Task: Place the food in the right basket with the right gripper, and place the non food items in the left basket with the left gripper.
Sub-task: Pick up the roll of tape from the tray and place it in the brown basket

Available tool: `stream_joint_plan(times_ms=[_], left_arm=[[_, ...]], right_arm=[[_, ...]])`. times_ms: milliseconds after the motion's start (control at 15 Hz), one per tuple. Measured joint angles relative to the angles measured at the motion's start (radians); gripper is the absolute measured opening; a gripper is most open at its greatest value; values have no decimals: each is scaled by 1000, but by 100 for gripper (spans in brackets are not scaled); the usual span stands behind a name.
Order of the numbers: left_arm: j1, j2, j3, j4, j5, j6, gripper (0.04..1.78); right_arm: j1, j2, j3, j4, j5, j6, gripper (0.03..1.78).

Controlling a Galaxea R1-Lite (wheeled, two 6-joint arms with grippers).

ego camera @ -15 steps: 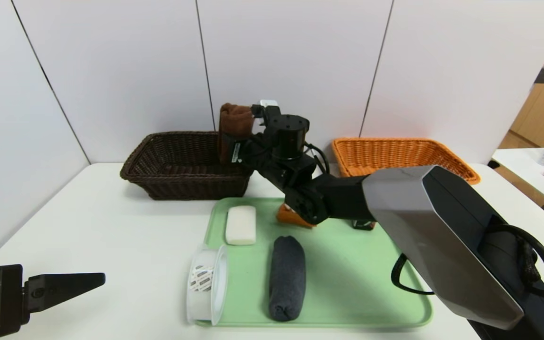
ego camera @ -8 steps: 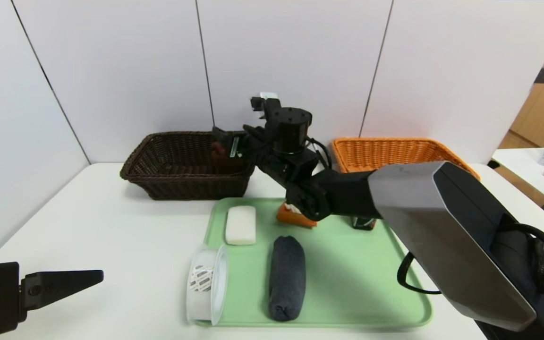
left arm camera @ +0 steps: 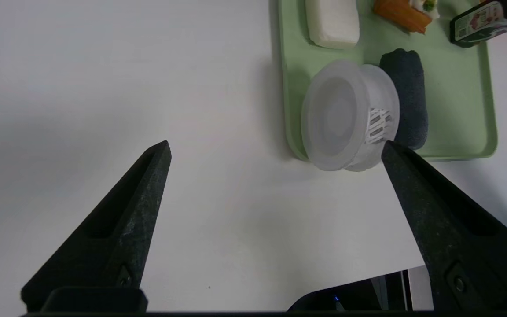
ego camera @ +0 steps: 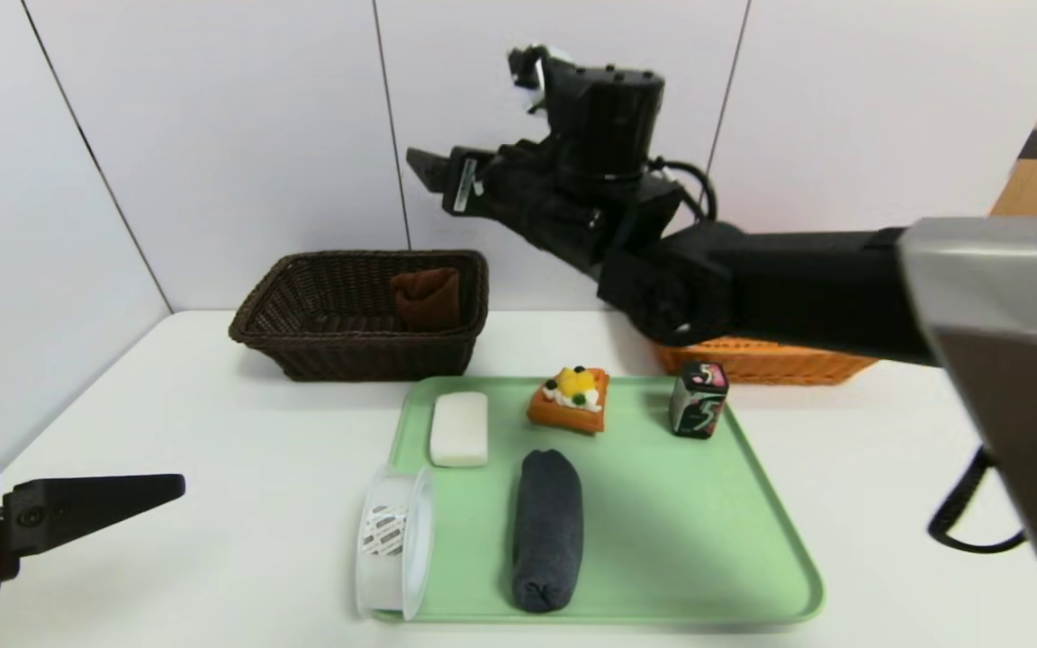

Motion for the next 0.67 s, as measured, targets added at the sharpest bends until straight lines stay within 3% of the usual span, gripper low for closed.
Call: stream_joint_plan(times_ms=[67,267,333,533,667], left_arm=[[0,0,-20,4,0,-3,169],[-3,11,-110,84,-1,-8,169],[-7,19,-156,137,-2,-9,169],[-84,59,-320,357,-9,-9,169],[-138,124,-430,470,-10,-9,169]], right_arm=[[6,-61,1,110,-19,3,160],[35,-241,4,595,-59,59,164],[47,-290,5,765,-70,114,164],[78,-407,23,1257,-81,365,167],[92,-465,107,1492,-79,485,167]])
